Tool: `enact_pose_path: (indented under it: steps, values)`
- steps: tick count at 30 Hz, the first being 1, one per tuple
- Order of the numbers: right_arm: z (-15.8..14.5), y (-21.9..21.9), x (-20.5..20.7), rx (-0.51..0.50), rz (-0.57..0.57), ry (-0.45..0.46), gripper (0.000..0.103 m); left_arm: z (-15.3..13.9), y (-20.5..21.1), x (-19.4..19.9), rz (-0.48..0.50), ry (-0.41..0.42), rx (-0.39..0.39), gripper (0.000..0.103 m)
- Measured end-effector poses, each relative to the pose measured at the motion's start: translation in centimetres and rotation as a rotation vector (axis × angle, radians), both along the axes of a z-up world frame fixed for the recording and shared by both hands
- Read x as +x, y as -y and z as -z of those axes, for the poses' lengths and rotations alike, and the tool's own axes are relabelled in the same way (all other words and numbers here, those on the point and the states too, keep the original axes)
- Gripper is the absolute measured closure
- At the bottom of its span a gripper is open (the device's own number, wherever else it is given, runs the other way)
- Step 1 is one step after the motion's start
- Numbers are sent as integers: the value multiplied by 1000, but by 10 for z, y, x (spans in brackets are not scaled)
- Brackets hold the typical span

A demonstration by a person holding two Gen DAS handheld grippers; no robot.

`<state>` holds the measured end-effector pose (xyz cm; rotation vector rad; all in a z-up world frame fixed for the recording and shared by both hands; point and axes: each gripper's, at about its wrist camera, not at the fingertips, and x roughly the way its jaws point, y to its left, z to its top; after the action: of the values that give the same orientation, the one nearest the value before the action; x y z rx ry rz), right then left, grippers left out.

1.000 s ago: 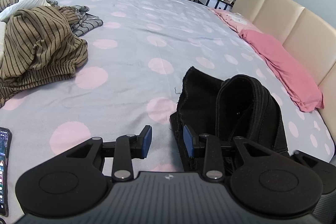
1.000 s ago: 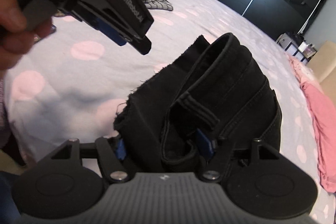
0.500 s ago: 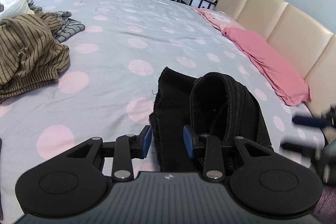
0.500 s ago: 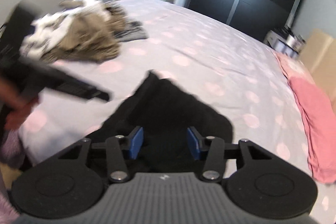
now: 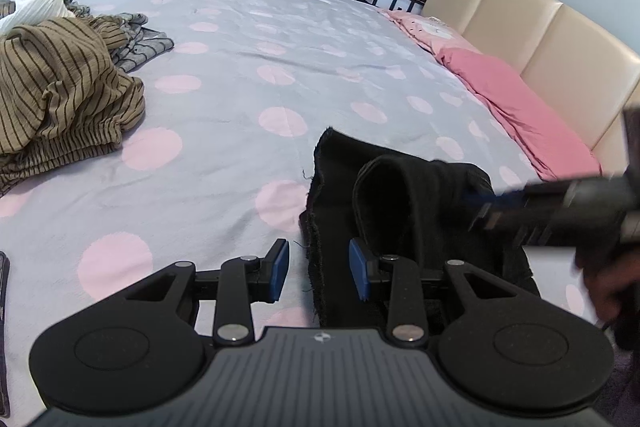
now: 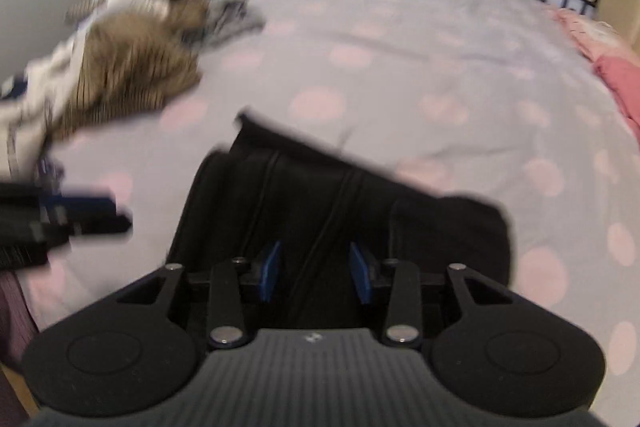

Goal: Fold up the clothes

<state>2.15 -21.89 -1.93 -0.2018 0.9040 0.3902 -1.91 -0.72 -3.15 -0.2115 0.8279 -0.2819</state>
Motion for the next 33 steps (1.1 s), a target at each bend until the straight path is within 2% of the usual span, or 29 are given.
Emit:
enact_pose_path:
  steps: [4,8,13,18,22,29,33]
  values:
    - [37,-31,-4,-141,-51,38,58,5,-1,5,-6,-18,0,72]
    - [38,-39,-2,-181,-53,46,58,6,1,6,-2,-22,-1,72]
    - [16,-19,-10,-110,-42,54,59,2,6,7,10,-15,-2,73]
    - [-23,6,-35,-63,-6,170,54,-10,22,7,28,14,-9,73]
    - [-36,32,-49,-69,42,199,54,-24,41,9,62,53,-17,73]
    - [-29,64,-60,-40,135,169,64,-32,79,21,120,94,-9,73]
    - [-20,70,-57,-16,160,131,75,-17,97,33,141,85,51,73]
